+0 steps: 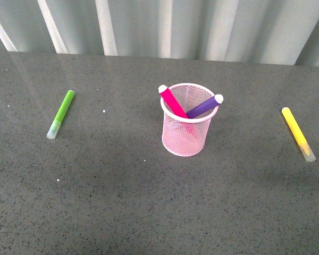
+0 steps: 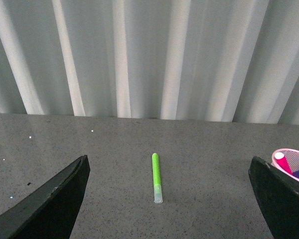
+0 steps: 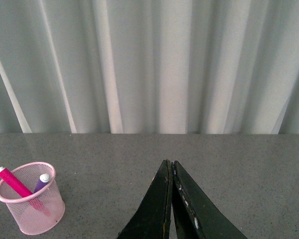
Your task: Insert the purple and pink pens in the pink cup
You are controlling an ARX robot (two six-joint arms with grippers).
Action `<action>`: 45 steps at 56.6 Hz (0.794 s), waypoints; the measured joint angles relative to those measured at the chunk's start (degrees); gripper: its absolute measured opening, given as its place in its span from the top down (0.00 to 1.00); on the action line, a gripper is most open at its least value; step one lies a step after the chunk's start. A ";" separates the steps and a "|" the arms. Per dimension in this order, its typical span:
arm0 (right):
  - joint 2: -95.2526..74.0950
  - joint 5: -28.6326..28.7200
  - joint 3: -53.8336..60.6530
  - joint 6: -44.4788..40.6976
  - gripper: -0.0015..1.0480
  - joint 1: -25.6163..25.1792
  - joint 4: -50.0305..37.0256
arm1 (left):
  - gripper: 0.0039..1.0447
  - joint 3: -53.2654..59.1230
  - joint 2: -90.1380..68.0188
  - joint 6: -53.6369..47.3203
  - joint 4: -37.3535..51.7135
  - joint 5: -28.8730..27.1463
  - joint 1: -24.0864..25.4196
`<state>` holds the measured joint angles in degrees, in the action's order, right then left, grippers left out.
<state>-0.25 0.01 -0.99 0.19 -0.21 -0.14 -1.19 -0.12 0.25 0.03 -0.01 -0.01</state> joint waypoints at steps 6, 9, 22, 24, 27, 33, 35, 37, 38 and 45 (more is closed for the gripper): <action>0.00 0.02 0.00 0.00 0.97 0.00 0.07 | 0.06 0.00 0.00 0.00 0.00 -0.02 0.00; 0.00 0.02 0.00 0.00 0.97 0.00 0.07 | 0.06 0.00 0.00 0.00 0.00 0.00 0.00; 0.00 0.02 0.00 0.00 0.97 0.00 0.07 | 0.06 0.00 0.00 0.00 0.00 -0.02 0.00; 0.00 0.00 0.00 0.00 0.97 0.00 0.07 | 0.06 0.00 0.00 0.00 0.00 -0.02 0.00; 0.00 0.00 0.00 0.00 0.97 0.00 0.07 | 0.06 0.00 0.00 0.00 0.00 -0.02 0.00; 0.00 0.02 0.00 0.00 0.83 0.00 0.07 | 0.06 0.00 0.00 0.00 0.00 0.00 0.00; 0.00 0.00 0.00 0.00 0.76 0.00 0.07 | 0.06 0.00 0.00 0.00 0.00 0.00 0.00; 0.00 0.00 0.00 -0.02 0.68 0.00 0.07 | 0.06 0.00 0.00 0.00 0.00 -0.02 0.00; 0.00 0.00 0.00 0.00 0.65 0.00 0.07 | 0.06 0.00 0.00 0.00 0.00 -0.02 0.00; 0.00 0.00 0.00 0.00 0.46 0.00 0.07 | 0.06 0.00 0.00 0.00 0.00 -0.02 0.00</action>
<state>-0.25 0.01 -0.99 0.19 -0.21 -0.08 -1.19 -0.12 0.25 0.03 -0.03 -0.01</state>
